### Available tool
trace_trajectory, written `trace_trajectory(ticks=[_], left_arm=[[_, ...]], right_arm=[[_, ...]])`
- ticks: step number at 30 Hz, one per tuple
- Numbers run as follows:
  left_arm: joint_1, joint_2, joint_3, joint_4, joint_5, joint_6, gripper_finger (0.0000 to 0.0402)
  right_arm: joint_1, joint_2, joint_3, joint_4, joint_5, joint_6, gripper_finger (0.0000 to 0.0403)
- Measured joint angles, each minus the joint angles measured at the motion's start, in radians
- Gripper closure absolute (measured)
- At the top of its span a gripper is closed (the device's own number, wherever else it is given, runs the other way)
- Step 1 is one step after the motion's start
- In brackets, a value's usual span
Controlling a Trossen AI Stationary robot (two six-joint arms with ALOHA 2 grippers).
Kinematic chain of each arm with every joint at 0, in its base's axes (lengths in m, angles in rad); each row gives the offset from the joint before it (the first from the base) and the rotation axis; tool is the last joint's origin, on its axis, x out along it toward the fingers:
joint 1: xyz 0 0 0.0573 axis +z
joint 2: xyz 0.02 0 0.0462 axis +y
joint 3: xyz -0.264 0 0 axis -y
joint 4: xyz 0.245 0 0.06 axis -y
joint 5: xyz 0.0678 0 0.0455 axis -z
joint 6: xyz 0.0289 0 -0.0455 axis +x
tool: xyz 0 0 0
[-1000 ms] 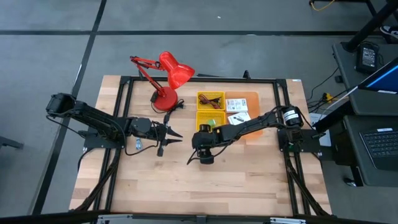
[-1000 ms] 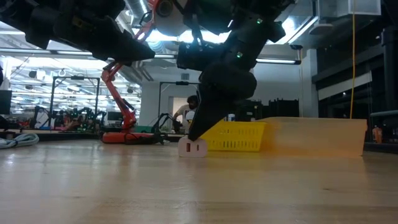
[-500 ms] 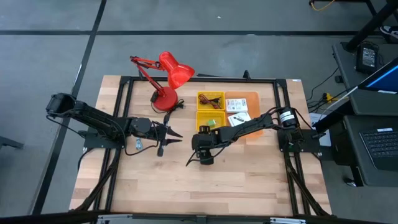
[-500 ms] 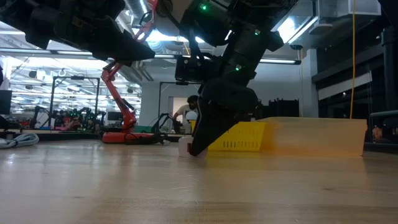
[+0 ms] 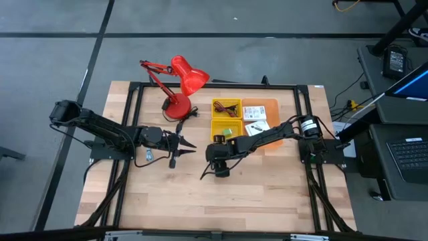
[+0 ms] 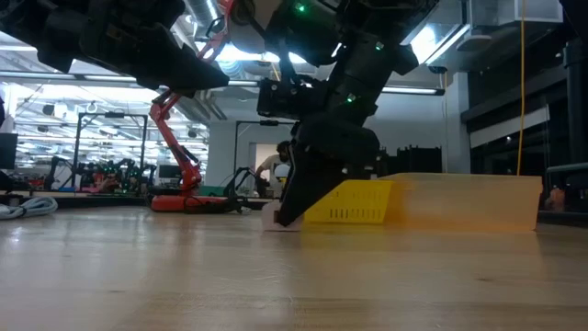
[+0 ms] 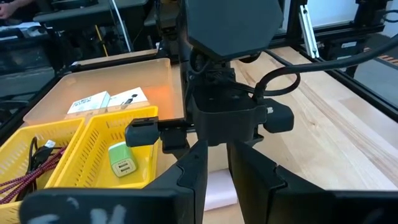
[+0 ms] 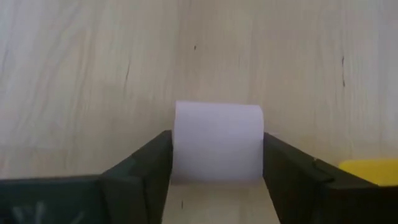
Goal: Pick and place items into bin
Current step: Put the light pink charger adapter into the bottom yellow bin
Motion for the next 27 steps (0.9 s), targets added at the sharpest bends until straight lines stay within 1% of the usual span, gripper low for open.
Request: trace_trajectory(ticks=[4, 6, 10, 14, 18, 25, 27], left_arm=[[0.000, 0.000, 0.000, 0.000, 0.000, 0.000, 0.0334], [0.000, 0.000, 0.000, 0.000, 0.000, 0.000, 0.0336], [0.000, 0.000, 0.000, 0.000, 0.000, 0.000, 0.0338], [0.000, 0.000, 0.000, 0.000, 0.000, 0.000, 0.0336], [0.000, 0.000, 0.000, 0.000, 0.000, 0.000, 0.0337], [0.000, 0.000, 0.000, 0.002, 0.000, 0.000, 0.0340], [0.000, 0.000, 0.000, 0.002, 0.000, 0.000, 0.0341]], right_arm=[[0.000, 0.000, 0.000, 0.001, 0.002, 0.000, 0.0225], [0.000, 0.000, 0.000, 0.001, 0.001, 0.000, 0.0234], [0.000, 0.000, 0.000, 0.001, 0.001, -0.001, 0.0234], [0.001, 0.000, 0.000, 0.001, -0.018, -0.020, 0.0225], [0.004, -0.003, 0.001, -0.006, -0.027, -0.021, 0.0234], [0.008, -0.031, 0.067, -0.144, -0.042, -0.019, 0.0234], [0.013, -0.035, 0.100, -0.152, -0.040, -0.027, 0.0234]])
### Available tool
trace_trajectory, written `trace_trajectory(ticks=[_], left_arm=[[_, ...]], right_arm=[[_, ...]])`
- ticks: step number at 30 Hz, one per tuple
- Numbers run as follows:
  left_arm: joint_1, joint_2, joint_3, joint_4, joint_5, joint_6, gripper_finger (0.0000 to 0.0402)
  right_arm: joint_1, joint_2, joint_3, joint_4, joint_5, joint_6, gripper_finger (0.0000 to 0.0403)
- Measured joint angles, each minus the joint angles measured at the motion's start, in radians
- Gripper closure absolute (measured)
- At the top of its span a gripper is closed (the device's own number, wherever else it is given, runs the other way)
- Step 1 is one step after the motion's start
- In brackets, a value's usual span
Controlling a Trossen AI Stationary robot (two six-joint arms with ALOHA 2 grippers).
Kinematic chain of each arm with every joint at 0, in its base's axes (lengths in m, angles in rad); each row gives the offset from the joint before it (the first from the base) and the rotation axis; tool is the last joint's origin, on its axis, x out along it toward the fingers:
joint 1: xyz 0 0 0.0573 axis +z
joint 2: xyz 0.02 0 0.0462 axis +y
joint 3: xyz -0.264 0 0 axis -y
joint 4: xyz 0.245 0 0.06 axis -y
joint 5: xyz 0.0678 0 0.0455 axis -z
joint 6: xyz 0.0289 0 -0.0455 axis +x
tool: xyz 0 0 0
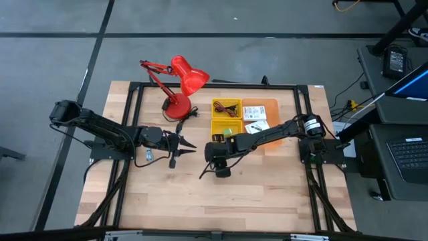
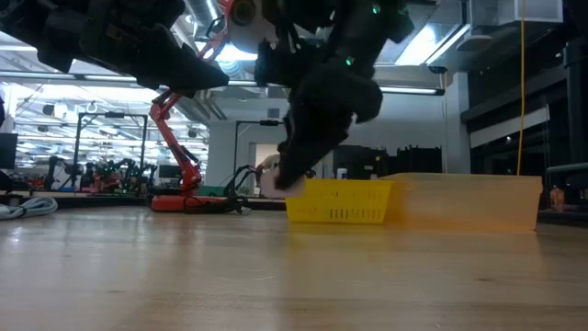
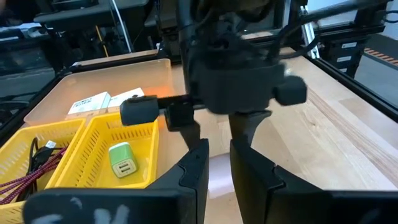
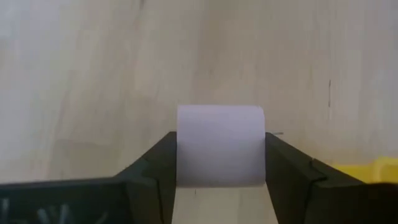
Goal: Pick and place items into bin
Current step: Put the light pink charger adapter into the bottom yellow bin
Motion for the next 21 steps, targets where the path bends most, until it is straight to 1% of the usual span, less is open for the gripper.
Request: trace_trajectory(ticks=[6, 9, 15, 21], left_arm=[[0.000, 0.000, 0.000, 0.000, 0.000, 0.000, 0.0339], [0.000, 0.000, 0.000, 0.001, 0.000, 0.000, 0.0339], [0.000, 0.000, 0.000, 0.005, 0.000, 0.000, 0.0343], [0.000, 0.000, 0.000, 0.004, 0.000, 0.000, 0.0343]], right_arm=[[0.016, -0.005, 0.078, -0.067, -0.001, -0.043, 0.0234], [0.016, -0.030, 0.083, -0.092, -0.006, -0.042, 0.0234], [0.016, -0.110, 0.045, -0.069, -0.006, -0.006, 0.0234], [0.018, -0.152, -0.083, 0.103, -0.007, -0.001, 0.0234]])
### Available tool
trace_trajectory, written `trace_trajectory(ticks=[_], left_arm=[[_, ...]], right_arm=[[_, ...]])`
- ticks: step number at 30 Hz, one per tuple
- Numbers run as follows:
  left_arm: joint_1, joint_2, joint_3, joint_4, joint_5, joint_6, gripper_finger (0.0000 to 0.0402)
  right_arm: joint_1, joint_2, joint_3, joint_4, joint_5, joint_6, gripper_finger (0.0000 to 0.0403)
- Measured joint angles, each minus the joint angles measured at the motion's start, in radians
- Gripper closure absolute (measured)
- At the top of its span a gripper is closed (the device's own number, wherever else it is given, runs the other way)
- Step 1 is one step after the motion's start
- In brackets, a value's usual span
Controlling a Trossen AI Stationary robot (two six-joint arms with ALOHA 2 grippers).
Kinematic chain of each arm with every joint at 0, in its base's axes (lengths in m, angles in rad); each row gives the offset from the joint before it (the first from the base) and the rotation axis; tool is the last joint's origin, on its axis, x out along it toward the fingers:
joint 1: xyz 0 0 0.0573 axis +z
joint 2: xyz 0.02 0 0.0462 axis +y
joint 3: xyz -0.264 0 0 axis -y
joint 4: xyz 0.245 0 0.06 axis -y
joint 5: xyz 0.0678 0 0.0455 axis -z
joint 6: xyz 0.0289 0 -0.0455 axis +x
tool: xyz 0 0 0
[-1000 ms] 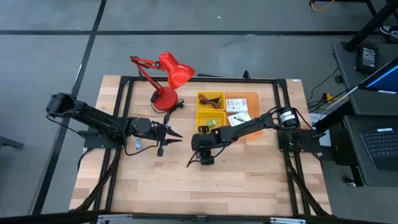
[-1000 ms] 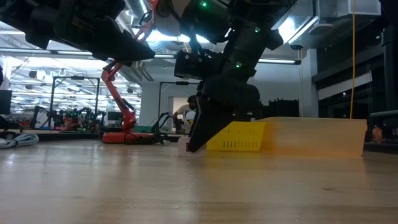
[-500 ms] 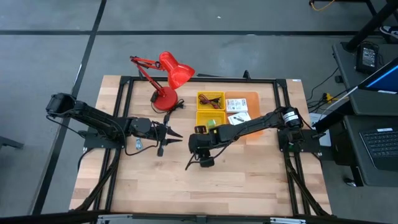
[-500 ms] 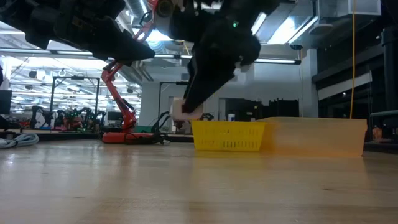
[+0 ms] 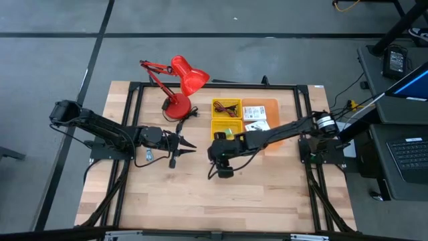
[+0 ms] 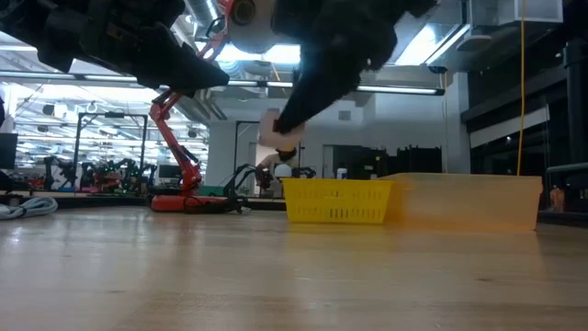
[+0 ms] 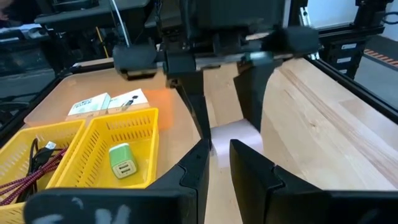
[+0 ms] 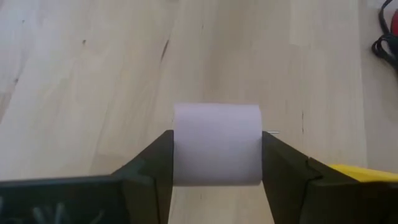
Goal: Pick and place items into bin
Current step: Put the light pink charger adapter into the bottom yellow bin
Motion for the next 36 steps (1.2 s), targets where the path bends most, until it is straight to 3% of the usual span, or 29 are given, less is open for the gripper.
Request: trace_trajectory(ticks=[6, 17, 22, 28, 36], left_arm=[[0.000, 0.000, 0.000, -0.006, 0.000, -0.001, 0.0343], [0.000, 0.000, 0.000, -0.006, 0.000, -0.002, 0.0347], [0.000, 0.000, -0.001, -0.007, 0.001, -0.002, 0.0348], [0.000, 0.000, -0.001, -0.006, 0.000, -0.002, 0.0346], [0.000, 0.000, -0.001, -0.007, 0.000, -0.002, 0.0349]], right_arm=[[0.010, -0.049, -0.146, 0.144, 0.019, 0.050, 0.0234], [0.025, -0.304, -0.532, 0.646, 0.078, 0.055, 0.0234], [0.039, -0.409, -0.726, 1.022, 0.143, -0.049, 0.0234], [0.039, -0.453, -0.908, 1.411, 0.146, -0.122, 0.0234], [0.039, -0.451, -0.966, 1.519, 0.144, -0.150, 0.0234]])
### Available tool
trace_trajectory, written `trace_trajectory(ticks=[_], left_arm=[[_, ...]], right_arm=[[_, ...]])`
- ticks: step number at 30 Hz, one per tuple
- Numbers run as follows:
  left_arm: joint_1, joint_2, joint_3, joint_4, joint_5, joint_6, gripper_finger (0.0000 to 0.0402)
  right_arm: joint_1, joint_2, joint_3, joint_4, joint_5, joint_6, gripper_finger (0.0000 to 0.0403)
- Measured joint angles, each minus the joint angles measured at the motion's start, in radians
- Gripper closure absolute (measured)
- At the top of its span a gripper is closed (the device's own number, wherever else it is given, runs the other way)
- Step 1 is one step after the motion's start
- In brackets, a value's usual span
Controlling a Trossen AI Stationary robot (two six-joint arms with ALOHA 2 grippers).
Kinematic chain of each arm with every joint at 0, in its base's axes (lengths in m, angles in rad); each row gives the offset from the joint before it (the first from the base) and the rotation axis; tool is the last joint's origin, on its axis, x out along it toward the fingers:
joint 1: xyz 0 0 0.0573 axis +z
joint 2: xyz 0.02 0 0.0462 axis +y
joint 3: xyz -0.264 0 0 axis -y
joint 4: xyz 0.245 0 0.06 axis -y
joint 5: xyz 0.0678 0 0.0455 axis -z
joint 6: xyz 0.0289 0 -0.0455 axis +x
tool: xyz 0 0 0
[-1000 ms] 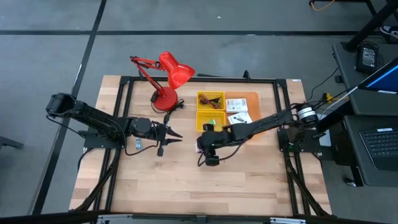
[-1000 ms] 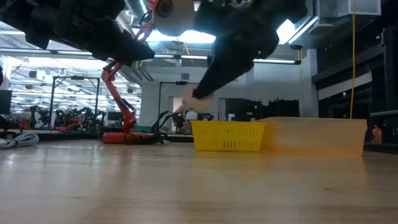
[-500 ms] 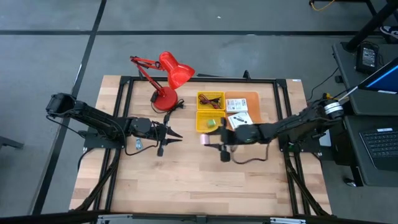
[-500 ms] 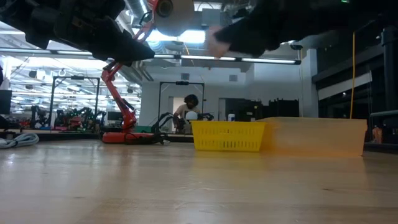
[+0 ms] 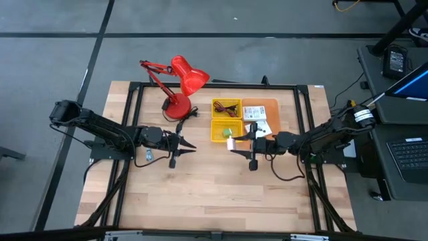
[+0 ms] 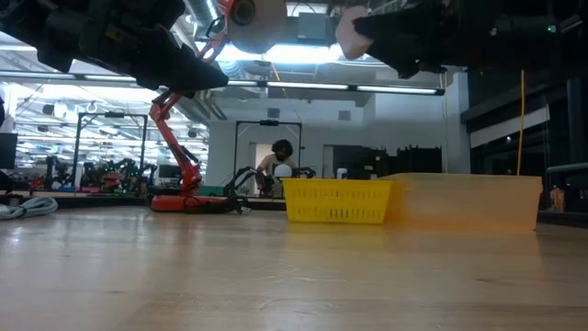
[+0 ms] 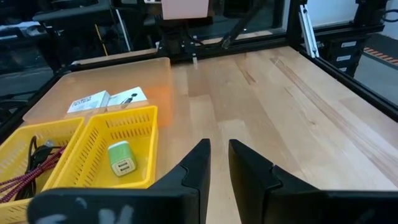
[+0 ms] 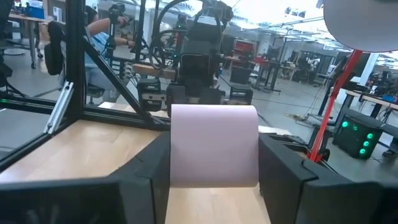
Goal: Pick and place items into bin
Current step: Put the light pink charger adapter into the bottom yellow bin
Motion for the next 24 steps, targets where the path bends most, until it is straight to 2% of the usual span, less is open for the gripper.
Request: trace_trajectory(ticks=[9, 19, 24], left_arm=[[0.000, 0.000, 0.000, 0.000, 0.000, 0.000, 0.0348], [0.000, 0.000, 0.000, 0.000, 0.000, 0.001, 0.0350], [0.000, 0.000, 0.000, 0.000, 0.000, 0.002, 0.0352]], right_arm=[[0.000, 0.000, 0.000, -0.003, 0.008, -0.001, 0.0234], [0.000, 0.000, 0.000, -0.012, 0.319, -0.053, 0.0234], [-0.001, 0.002, 0.000, -0.094, 0.364, -0.020, 0.0234]])
